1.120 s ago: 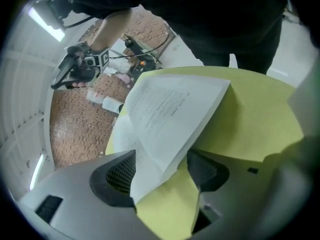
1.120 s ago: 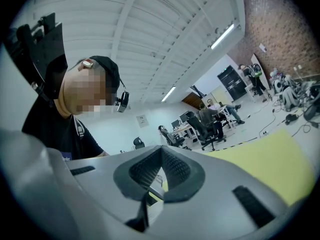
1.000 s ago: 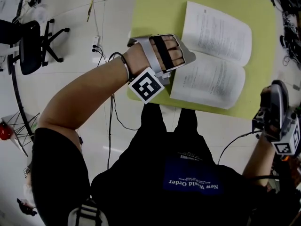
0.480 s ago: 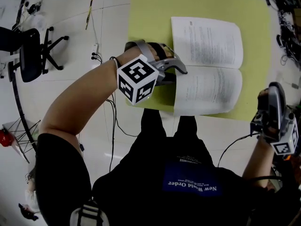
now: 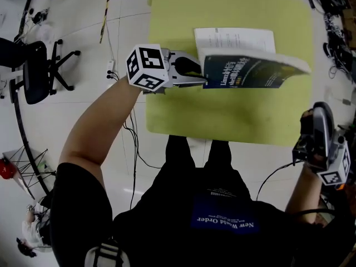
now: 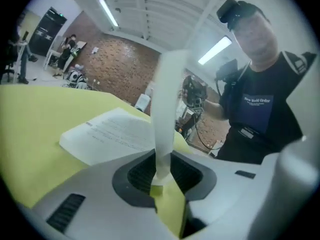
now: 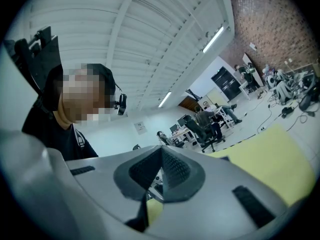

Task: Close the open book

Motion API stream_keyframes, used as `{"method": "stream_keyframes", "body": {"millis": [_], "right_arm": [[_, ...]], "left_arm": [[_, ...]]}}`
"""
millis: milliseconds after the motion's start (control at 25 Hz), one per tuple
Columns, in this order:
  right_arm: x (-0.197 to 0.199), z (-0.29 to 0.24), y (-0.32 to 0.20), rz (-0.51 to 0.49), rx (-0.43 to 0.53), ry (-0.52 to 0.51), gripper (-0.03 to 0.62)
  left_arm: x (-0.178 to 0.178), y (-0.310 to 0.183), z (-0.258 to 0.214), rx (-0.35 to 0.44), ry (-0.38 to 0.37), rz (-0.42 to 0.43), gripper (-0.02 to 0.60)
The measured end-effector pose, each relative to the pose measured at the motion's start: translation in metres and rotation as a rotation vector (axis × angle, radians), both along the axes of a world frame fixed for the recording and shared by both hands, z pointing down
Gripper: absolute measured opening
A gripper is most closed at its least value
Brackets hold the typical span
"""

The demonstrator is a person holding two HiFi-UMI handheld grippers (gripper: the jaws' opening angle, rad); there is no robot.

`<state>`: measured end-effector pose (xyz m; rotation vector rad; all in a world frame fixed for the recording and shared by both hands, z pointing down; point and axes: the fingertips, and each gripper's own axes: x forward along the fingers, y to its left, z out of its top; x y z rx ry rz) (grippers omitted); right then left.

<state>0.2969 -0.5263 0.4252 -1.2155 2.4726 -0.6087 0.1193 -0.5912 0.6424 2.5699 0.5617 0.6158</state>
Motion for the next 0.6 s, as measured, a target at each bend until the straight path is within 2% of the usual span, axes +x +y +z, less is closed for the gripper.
{"method": "stream_keyframes", "body": {"millis": [80, 120, 320, 440, 600], "right_arm": [[-0.001, 0.0, 0.0, 0.0, 0.0, 0.002, -0.012], [-0.001, -0.002, -0.001, 0.0, 0.002, 0.001, -0.012], [-0.004, -0.004, -0.002, -0.008, 0.005, -0.009, -0.012], [-0.003, -0.003, -0.002, -0.008, 0.003, -0.015, -0.012], [-0.004, -0.004, 0.0, -0.012, 0.001, -0.013, -0.012]], "left_arm": [[0.002, -0.011, 0.003, -0.058, -0.048, -0.064, 0.097], [0.005, -0.016, 0.005, -0.099, -0.089, -0.098, 0.121], [0.006, -0.023, 0.023, -0.205, -0.331, -0.194, 0.133], [0.006, -0.028, 0.025, -0.305, -0.404, -0.285, 0.133], [0.008, -0.032, 0.027, -0.357, -0.463, -0.379, 0.133]]}}
